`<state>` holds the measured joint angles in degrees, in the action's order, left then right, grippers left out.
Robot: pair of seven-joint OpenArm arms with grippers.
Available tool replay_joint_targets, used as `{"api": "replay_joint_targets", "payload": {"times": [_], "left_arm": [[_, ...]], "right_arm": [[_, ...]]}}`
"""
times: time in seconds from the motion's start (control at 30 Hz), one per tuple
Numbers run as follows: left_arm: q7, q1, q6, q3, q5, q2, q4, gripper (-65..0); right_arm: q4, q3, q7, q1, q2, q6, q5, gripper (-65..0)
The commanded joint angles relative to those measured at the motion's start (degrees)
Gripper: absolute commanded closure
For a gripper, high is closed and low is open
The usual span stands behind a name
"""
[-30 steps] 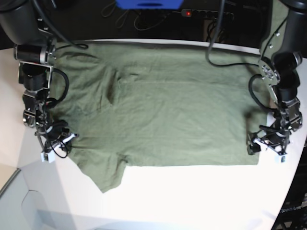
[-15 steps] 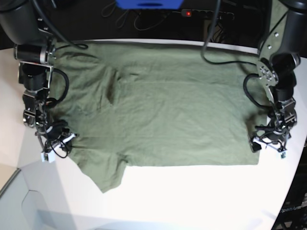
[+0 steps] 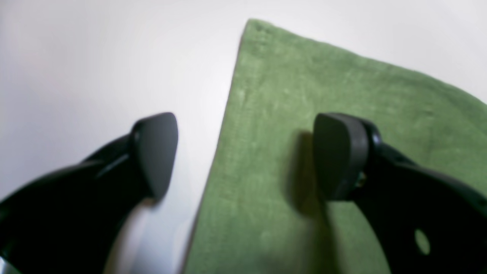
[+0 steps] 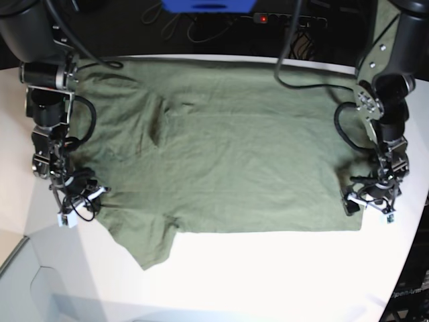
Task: Layout the t-shirt on the table in an organized manner, then fold the t-shirt properly
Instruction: 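Grasp the hem-side corners of the shirt with both grippers, then lift the hem with both grippers and fold it over toward the collar fold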
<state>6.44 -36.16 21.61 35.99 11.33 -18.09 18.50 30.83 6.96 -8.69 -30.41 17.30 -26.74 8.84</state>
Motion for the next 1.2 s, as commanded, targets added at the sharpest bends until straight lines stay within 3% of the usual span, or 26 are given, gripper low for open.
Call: {"api": "replay_joint_targets", "payload": {"times": [0.0,0.13,0.2,0.47,0.57,0.9,1.0,1.17], "left_arm": [[0.6,-0.8,-0.1,0.0,-0.1,-0.7,0.5,-53.4],[0.6,-0.1,0.2,0.0,-0.1,0.5,0.5,-52.5],[0.6,0.0,0.2,-0.2,-0.1,0.5,0.5,-48.1],[0.6,0.0,-0.2,-5.2,-0.7,0.5,0.5,-10.4],[0.6,0.0,-0.2,-5.5,-0.7,0.5,0.5,0.0],[0.7,-0.5,0.0,-5.2,-0.7,0.5,1.3,-0.3],[1.3,0.0,0.2,-5.2,-0.7,0.5,6.0,-0.3],[8.1,1.9,0.2,-5.1,-0.8,1.2,14.2,-0.3]], "right_arm": [[0.2,-0.1,-1.8,-0.6,0.5,0.0,-0.9,0.0],[0.2,-0.1,-1.8,-0.6,0.4,0.0,-0.9,0.0],[0.2,-0.1,-1.8,-0.6,0.4,0.0,-0.9,0.0],[0.2,-0.1,-1.8,-0.6,0.4,0.0,-0.9,0.0],[0.2,-0.1,-1.8,-0.6,0.5,0.0,-0.9,0.0],[0.7,0.4,-1.5,-1.0,0.5,0.0,-0.8,0.0],[4.0,0.4,-1.5,-0.8,0.8,0.0,-0.6,0.0],[15.9,0.5,-2.0,4.4,0.7,-0.1,-0.5,0.0]]}}
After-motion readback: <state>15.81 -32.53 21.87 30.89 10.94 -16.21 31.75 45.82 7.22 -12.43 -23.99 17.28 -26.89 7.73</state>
